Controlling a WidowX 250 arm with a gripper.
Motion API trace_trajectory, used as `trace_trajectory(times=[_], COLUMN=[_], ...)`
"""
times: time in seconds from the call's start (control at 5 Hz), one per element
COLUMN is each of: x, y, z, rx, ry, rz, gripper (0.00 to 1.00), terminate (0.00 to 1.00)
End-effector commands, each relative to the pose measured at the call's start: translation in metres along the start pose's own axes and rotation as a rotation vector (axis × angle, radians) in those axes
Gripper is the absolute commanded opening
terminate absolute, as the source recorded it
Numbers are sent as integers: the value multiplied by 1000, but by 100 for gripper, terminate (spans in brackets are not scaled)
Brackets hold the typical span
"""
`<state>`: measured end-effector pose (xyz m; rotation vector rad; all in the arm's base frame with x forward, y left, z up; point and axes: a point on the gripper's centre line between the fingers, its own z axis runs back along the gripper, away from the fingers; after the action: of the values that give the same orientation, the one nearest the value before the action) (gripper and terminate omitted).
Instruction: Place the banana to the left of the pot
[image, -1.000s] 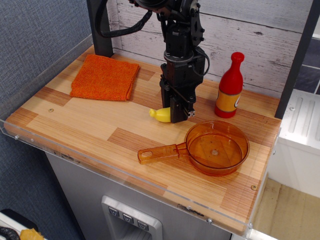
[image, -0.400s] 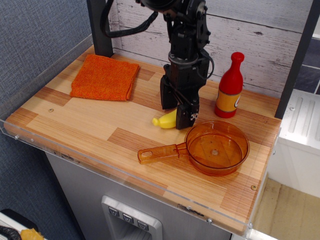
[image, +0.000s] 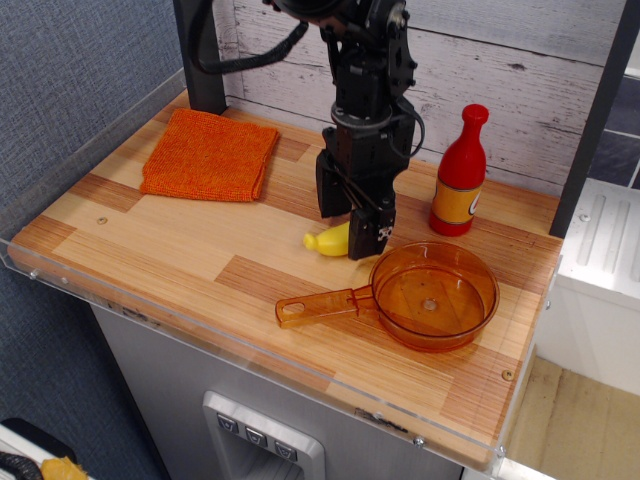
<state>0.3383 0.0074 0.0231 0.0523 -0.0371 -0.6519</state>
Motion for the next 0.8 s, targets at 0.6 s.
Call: trace_trajectory(times=[0.6], x=[-64], y=[10], z=[100], rx=[133], ry=[-115], rz=[188], gripper=[100], terminate=[0])
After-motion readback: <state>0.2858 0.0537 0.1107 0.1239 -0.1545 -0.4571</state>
